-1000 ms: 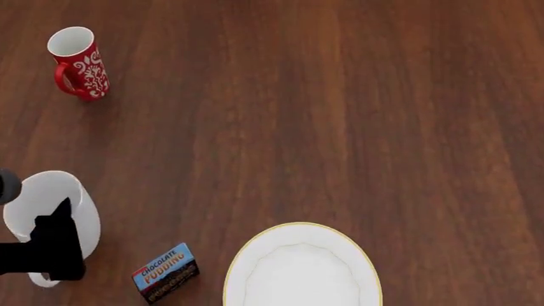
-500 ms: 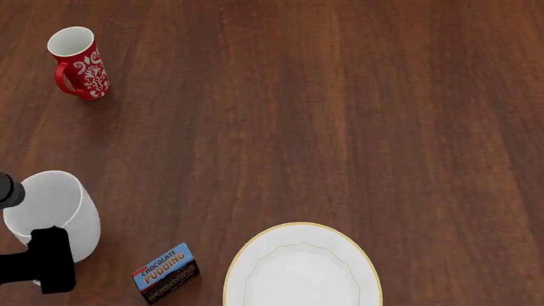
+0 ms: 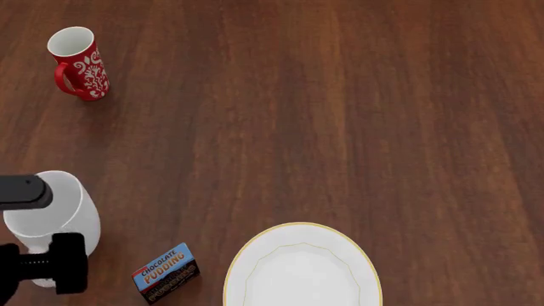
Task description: Put the white mug on the plate.
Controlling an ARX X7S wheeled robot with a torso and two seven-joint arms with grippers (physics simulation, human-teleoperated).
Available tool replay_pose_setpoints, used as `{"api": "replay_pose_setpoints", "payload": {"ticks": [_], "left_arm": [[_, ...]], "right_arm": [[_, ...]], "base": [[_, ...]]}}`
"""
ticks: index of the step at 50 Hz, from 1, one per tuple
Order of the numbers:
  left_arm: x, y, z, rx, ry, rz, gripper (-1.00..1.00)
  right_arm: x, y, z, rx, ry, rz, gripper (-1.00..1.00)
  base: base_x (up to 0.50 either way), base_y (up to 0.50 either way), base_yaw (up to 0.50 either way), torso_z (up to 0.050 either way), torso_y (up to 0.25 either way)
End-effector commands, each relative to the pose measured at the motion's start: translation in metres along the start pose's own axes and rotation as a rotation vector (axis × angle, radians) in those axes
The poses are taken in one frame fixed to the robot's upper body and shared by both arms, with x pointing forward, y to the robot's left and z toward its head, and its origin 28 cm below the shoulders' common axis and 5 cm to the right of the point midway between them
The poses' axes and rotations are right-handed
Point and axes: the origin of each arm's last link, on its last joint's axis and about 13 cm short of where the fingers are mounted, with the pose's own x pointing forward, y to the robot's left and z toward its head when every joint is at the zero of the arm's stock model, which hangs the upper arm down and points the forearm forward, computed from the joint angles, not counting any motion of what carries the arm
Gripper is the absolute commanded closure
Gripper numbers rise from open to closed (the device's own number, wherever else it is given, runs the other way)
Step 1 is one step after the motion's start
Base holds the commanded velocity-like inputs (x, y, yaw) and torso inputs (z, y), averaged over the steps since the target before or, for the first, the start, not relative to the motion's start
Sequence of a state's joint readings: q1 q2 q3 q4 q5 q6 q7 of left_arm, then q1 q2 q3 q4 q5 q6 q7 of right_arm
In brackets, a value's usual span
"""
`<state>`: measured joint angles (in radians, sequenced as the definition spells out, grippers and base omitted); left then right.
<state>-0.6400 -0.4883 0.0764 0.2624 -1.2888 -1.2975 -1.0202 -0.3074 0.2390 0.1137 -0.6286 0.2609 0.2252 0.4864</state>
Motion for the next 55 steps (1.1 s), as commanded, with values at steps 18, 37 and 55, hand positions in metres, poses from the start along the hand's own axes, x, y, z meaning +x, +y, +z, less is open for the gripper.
{"api": "replay_pose_setpoints", "payload": {"ticks": [18,37,55], "left_arm": [[0.019,0.0,-0.017,0.066,0.065,-0.017,-1.0],[0.024,0.002,-0.02,0.072,0.073,-0.013,-1.0],[0.03,0.003,-0.025,0.075,0.08,-0.015,-1.0]], "right_arm": [[-0.001,0.001,-0.004,0.0,0.012,0.002,-1.0],[-0.003,-0.001,-0.006,0.001,0.016,0.0,-1.0],[-0.005,-0.003,-0.005,-0.001,0.013,-0.002,-1.0]], "base": [[0.0,0.0,0.0,0.0,0.0],[0.0,0.0,0.0,0.0,0.0],[0.0,0.0,0.0,0.0,0.0]]}}
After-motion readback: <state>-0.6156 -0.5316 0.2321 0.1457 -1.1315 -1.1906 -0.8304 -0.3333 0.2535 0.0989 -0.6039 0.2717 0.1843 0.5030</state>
